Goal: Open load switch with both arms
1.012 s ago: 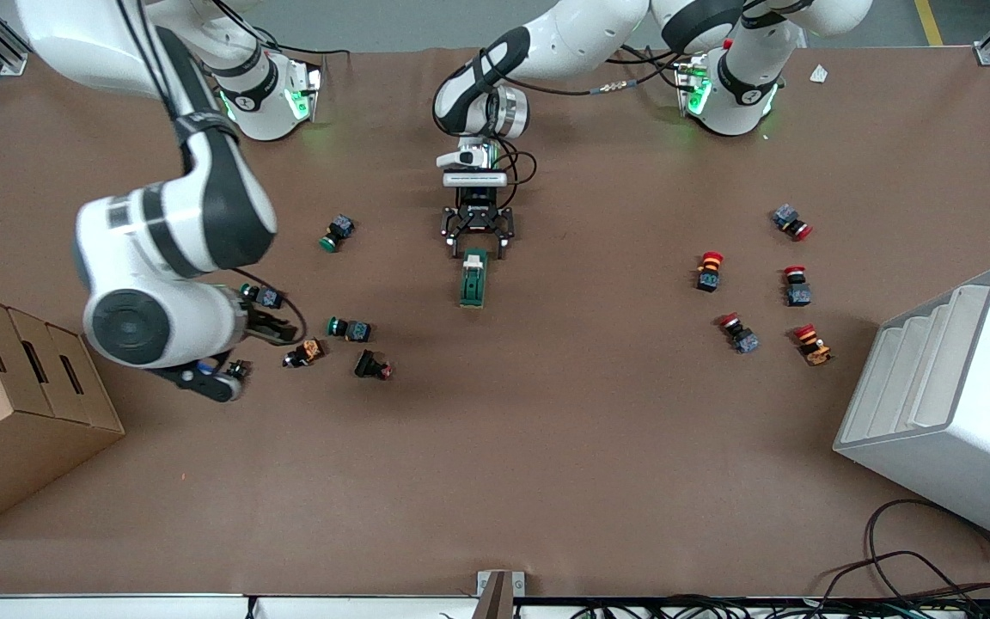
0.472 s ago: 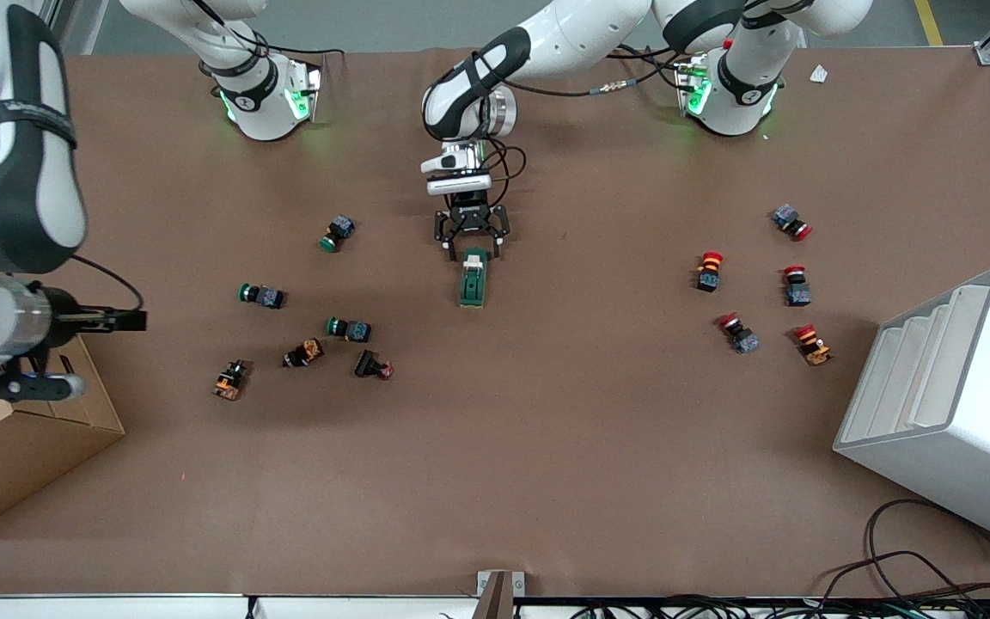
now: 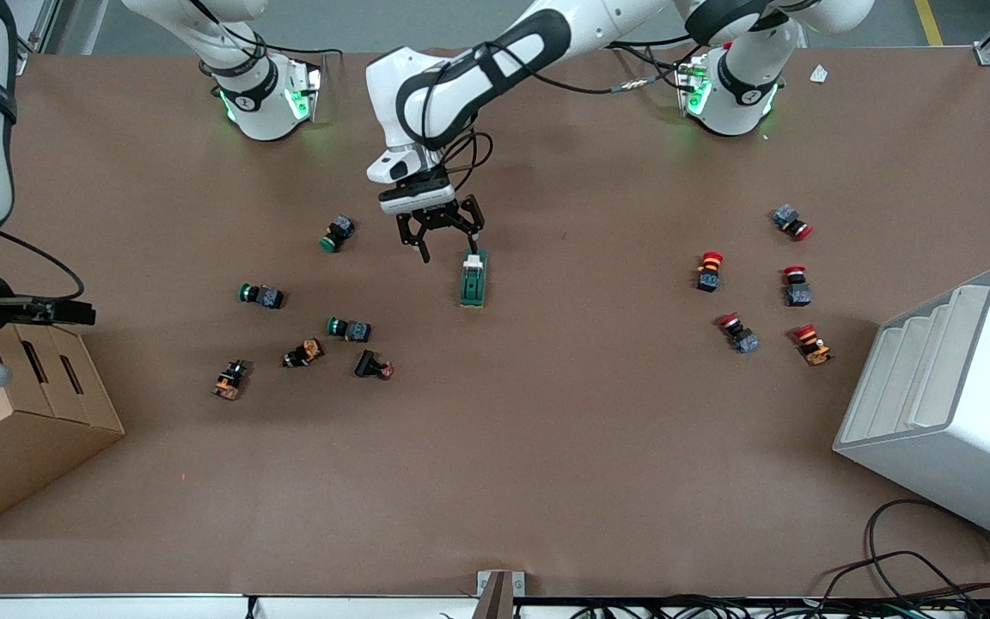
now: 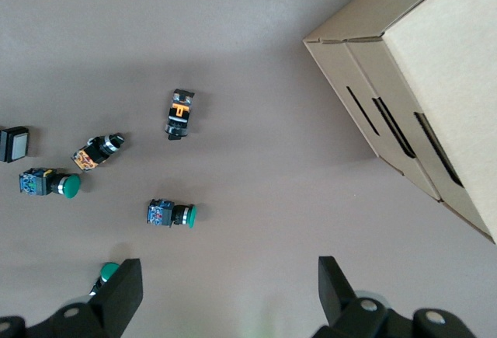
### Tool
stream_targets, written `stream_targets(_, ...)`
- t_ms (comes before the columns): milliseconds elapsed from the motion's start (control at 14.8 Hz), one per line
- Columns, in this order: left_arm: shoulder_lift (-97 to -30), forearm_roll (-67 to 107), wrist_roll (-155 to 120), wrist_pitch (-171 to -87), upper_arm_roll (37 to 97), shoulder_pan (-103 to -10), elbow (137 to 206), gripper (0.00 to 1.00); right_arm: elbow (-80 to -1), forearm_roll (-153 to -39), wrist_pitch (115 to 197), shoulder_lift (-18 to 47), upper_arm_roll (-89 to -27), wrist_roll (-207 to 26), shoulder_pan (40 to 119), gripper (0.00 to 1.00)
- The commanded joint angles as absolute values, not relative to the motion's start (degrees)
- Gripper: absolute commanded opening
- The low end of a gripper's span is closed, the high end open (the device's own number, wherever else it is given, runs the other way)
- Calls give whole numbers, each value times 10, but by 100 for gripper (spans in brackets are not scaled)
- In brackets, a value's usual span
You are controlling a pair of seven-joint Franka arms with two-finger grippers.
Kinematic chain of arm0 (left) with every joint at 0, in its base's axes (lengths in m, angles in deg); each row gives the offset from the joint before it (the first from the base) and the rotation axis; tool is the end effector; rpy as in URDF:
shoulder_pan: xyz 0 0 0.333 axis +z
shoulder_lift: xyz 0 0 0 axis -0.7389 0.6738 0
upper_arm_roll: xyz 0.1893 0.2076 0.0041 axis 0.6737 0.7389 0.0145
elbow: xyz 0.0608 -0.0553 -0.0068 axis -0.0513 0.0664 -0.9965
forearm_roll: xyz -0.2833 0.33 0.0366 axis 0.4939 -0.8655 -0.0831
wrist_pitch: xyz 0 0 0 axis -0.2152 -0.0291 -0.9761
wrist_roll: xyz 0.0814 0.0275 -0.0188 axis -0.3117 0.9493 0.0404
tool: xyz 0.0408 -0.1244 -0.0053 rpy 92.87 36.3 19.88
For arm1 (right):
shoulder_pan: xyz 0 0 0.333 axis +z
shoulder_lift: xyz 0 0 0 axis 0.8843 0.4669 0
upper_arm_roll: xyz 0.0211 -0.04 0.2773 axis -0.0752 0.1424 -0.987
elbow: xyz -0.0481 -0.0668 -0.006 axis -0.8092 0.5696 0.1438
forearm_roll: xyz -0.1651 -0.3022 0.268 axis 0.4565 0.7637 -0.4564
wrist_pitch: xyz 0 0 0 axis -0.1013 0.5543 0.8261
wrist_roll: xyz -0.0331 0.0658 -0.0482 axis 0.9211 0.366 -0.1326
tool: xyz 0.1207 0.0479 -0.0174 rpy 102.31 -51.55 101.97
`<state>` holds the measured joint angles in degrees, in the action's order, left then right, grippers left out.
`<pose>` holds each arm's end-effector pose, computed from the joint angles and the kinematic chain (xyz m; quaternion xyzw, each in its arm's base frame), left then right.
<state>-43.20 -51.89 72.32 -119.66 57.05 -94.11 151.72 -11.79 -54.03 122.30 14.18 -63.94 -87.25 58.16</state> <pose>0.3309 -0.6621 0.2013 -0.9453 -0.0054 -0.3065 0.1112 0.6778 -0.0531 0.4678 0.9938 -0.0179 -0.1040 0.0358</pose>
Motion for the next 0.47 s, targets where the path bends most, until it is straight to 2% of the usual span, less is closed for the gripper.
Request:
stream_targets(0, -482, -442, 682, -1200, 566, -918, 1526, 100, -121, -529, 1220, 133, -657, -878, 575, 100)
stream_targets(405, -602, -215, 478, -1179, 568, -823, 1522, 100, -81, -577, 1163, 133, -659, -871, 578, 100)
